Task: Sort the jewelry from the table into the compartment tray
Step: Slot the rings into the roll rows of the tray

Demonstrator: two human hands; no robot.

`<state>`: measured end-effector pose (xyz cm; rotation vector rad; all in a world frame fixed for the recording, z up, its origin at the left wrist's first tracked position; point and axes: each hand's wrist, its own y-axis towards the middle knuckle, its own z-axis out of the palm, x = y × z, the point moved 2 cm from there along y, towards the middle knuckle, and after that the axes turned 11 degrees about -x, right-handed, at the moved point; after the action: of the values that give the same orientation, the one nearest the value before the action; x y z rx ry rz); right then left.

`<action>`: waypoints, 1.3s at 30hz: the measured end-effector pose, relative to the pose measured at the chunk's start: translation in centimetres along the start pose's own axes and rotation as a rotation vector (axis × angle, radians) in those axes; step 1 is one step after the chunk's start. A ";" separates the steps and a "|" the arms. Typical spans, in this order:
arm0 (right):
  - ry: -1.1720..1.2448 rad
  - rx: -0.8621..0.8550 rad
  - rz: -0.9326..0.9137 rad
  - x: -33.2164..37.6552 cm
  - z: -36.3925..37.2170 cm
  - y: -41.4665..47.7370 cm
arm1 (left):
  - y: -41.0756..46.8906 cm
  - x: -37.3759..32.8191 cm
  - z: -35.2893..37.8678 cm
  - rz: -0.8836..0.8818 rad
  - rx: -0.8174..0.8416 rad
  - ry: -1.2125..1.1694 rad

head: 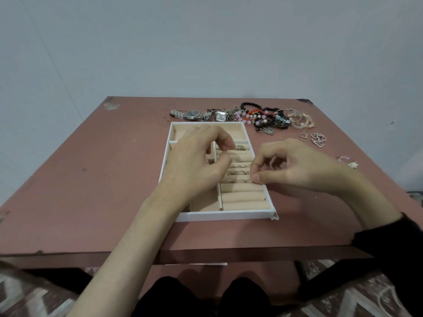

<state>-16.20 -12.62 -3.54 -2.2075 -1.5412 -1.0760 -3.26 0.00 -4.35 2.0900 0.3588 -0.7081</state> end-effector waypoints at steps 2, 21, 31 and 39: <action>-0.027 0.007 0.008 0.1 0.0 0.2 | 0.0 0.0 0.0 -0.004 0.000 -0.005; 0.048 0.081 0.104 -0.2 0.5 0.7 | 0.0 0.2 0.1 -0.002 0.032 0.010; 0.239 -0.255 0.147 -2.4 -2.5 0.9 | -0.3 0.3 0.6 0.015 0.061 0.038; -0.188 -0.588 0.258 -7.5 -5.0 2.9 | -0.4 -0.6 1.2 0.061 0.098 0.089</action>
<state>-17.07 -21.97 -4.55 -2.8656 -1.0376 -1.4005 -4.35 -0.74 -4.75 2.2205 0.3134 -0.6087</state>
